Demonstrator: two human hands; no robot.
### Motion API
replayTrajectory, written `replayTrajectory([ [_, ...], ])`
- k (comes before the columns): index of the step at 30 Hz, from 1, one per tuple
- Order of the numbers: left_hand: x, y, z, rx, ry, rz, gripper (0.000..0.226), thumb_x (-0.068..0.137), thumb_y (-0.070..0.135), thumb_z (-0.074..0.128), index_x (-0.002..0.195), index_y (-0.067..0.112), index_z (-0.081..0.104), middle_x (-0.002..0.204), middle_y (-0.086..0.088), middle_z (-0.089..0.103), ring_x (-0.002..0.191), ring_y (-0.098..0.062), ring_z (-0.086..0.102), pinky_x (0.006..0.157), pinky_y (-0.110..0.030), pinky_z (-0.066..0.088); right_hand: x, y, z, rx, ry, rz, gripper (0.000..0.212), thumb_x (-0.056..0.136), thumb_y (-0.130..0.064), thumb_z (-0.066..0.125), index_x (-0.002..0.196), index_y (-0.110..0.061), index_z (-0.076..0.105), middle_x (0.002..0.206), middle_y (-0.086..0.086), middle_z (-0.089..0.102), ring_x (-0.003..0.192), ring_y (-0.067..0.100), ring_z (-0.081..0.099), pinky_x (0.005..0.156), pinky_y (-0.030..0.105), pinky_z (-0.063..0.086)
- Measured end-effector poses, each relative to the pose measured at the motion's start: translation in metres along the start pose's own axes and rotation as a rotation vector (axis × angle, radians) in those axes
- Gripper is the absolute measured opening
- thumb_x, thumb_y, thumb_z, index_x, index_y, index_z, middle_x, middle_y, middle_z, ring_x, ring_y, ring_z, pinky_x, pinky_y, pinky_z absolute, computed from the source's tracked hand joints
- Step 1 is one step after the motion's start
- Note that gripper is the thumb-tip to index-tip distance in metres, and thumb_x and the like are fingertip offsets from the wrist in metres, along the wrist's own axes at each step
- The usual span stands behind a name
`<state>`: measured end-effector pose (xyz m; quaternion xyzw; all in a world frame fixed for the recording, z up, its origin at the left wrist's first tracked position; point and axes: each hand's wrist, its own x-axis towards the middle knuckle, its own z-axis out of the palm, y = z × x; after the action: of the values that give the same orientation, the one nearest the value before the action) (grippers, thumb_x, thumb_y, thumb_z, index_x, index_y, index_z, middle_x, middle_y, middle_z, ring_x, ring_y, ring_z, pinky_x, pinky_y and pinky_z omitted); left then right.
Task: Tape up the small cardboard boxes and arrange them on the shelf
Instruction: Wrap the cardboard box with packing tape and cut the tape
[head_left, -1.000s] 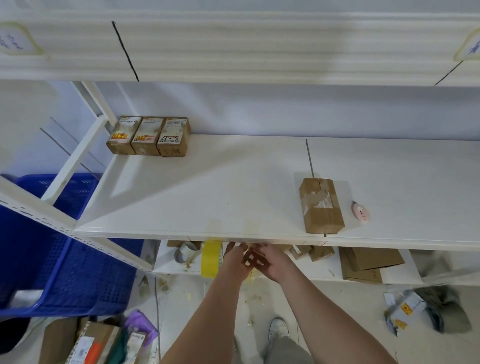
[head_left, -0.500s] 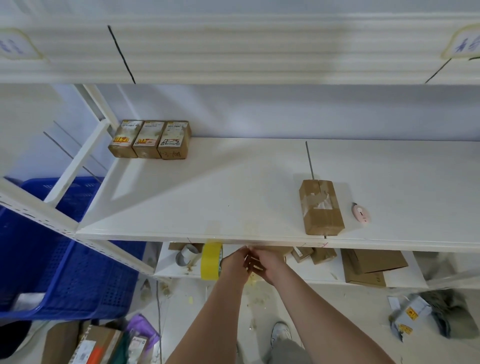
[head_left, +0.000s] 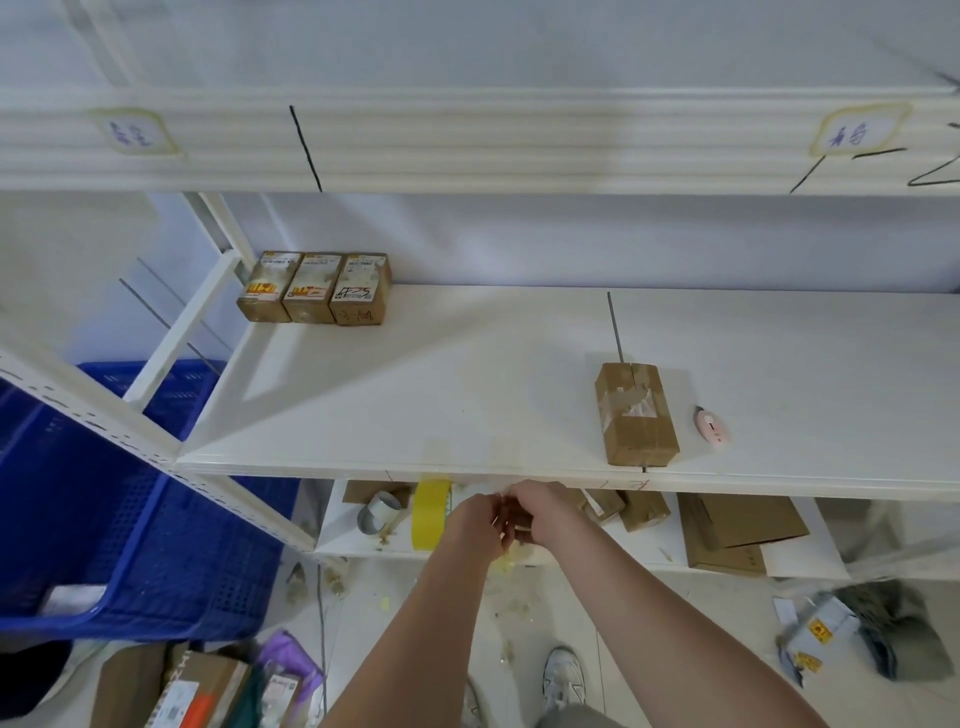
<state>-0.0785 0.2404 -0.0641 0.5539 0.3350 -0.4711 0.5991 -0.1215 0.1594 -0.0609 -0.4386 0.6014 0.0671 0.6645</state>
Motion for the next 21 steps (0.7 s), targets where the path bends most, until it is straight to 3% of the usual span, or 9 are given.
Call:
replayTrajectory([
  [6, -0.02, 0.008, -0.001, 0.013, -0.092, 0.053, 0.027, 0.095, -0.008, 0.04, 0.075, 0.007, 0.051, 0.073, -0.007, 0.053, 0.065, -0.015, 0.053, 0.059, -0.029, 0.041, -0.026, -0.014, -0.004, -0.024, -0.015, -0.07, 0.011, 0.083, 0.012, 0.054, 0.082, 0.003, 0.06, 0.066, 0.017, 0.059, 0.051, 0.026, 0.056, 0.049, 0.03, 0.047],
  [11, -0.042, 0.016, -0.006, -0.001, -0.165, 0.055, 0.017, 0.098, -0.003, 0.05, 0.083, 0.003, 0.056, 0.08, -0.01, 0.061, 0.07, -0.021, 0.056, 0.062, -0.035, 0.048, -0.04, -0.029, -0.006, -0.157, 0.052, -0.153, 0.015, 0.084, 0.01, 0.056, 0.072, 0.001, 0.059, 0.058, 0.013, 0.058, 0.046, 0.024, 0.057, 0.045, 0.027, 0.05],
  [15, -0.049, 0.027, -0.016, 0.174, -0.198, 0.147, 0.005, 0.096, -0.002, 0.058, 0.092, -0.005, 0.058, 0.093, -0.021, 0.068, 0.081, -0.03, 0.066, 0.063, -0.038, 0.059, -0.041, -0.036, -0.005, -0.249, 0.087, -0.153, 0.015, 0.086, 0.011, 0.056, 0.076, 0.001, 0.058, 0.063, 0.014, 0.057, 0.048, 0.024, 0.059, 0.041, 0.028, 0.052],
  [18, -0.047, 0.043, -0.023, 0.485, -0.085, 0.343, 0.011, 0.097, 0.003, 0.055, 0.09, -0.006, 0.056, 0.091, -0.026, 0.069, 0.07, -0.031, 0.07, 0.05, -0.029, 0.056, -0.039, -0.04, -0.002, -0.236, 0.079, -0.143, 0.016, 0.089, 0.011, 0.052, 0.078, 0.001, 0.058, 0.065, 0.015, 0.055, 0.05, 0.026, 0.061, 0.041, 0.033, 0.054],
  [21, -0.05, 0.062, -0.023, 0.586, -0.049, 0.495, 0.015, 0.097, 0.002, 0.052, 0.09, -0.009, 0.059, 0.088, -0.029, 0.071, 0.048, -0.026, 0.065, 0.041, -0.025, 0.05, -0.042, -0.046, 0.002, -0.198, 0.058, -0.117, 0.021, 0.093, 0.009, 0.047, 0.076, 0.0, 0.054, 0.061, 0.013, 0.049, 0.054, 0.025, 0.058, 0.041, 0.034, 0.052],
])
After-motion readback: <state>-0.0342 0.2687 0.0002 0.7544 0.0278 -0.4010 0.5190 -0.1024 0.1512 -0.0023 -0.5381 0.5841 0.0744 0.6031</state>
